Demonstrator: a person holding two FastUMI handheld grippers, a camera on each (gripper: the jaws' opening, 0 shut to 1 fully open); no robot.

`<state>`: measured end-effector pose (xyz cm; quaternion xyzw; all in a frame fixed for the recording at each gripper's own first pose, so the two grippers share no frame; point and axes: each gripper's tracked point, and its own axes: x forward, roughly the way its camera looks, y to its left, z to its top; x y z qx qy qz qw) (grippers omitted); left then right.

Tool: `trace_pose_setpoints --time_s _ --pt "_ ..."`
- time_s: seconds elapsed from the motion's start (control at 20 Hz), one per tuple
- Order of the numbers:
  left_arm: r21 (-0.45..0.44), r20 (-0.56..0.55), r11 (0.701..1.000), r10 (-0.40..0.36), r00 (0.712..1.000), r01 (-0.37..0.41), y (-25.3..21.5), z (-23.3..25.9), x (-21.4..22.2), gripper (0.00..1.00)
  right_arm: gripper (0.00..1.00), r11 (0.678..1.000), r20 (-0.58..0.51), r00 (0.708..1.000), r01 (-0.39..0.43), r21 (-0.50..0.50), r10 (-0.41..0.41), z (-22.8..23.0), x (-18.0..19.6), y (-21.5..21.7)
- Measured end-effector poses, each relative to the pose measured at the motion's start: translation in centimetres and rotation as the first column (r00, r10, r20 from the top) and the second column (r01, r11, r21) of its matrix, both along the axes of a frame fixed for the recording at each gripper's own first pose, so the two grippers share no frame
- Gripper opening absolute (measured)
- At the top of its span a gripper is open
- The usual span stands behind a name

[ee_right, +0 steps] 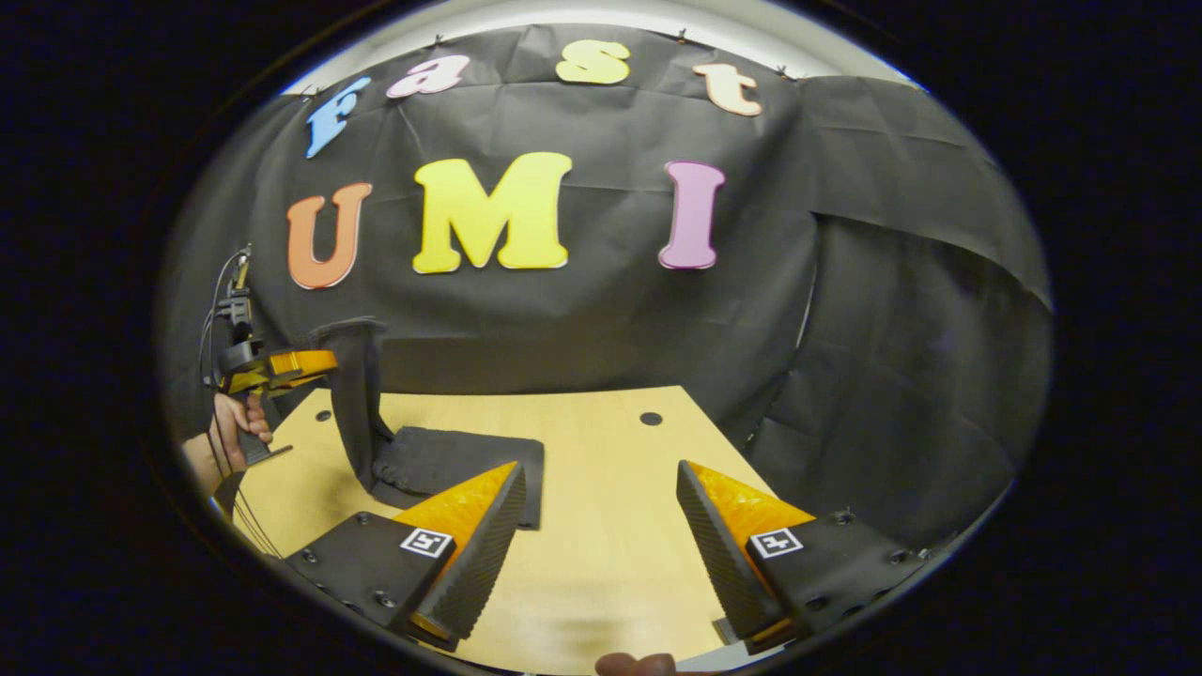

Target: Grasp the waist and the cuffs of the jeans and fold them to make the two legs overlap; first hold the waist and fold one-third of the jeans toward the cuffs, then hold the cuffs and fold the remaining one-third in the same direction to finish folding.

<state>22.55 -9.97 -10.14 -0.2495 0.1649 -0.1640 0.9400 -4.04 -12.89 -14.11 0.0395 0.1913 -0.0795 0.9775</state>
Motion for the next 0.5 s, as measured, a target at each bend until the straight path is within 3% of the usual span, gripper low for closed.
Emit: trace_pose_setpoints --time_s 0.3,0.5 --pt "0.259 -0.003 0.958 -0.125 0.992 0.122 -11.1 -8.2 0.6 0.06 0.99 0.988 -0.056 0.987 0.153 0.016 -0.152 -2.3 -3.9 -6.8" --pt "0.443 -0.03 0.881 -0.171 0.985 0.167 -14.4 -13.6 -0.7 0.07 0.99 0.983 -0.091 0.979 0.186 0.003 -0.185 -3.5 -4.9 -9.2"
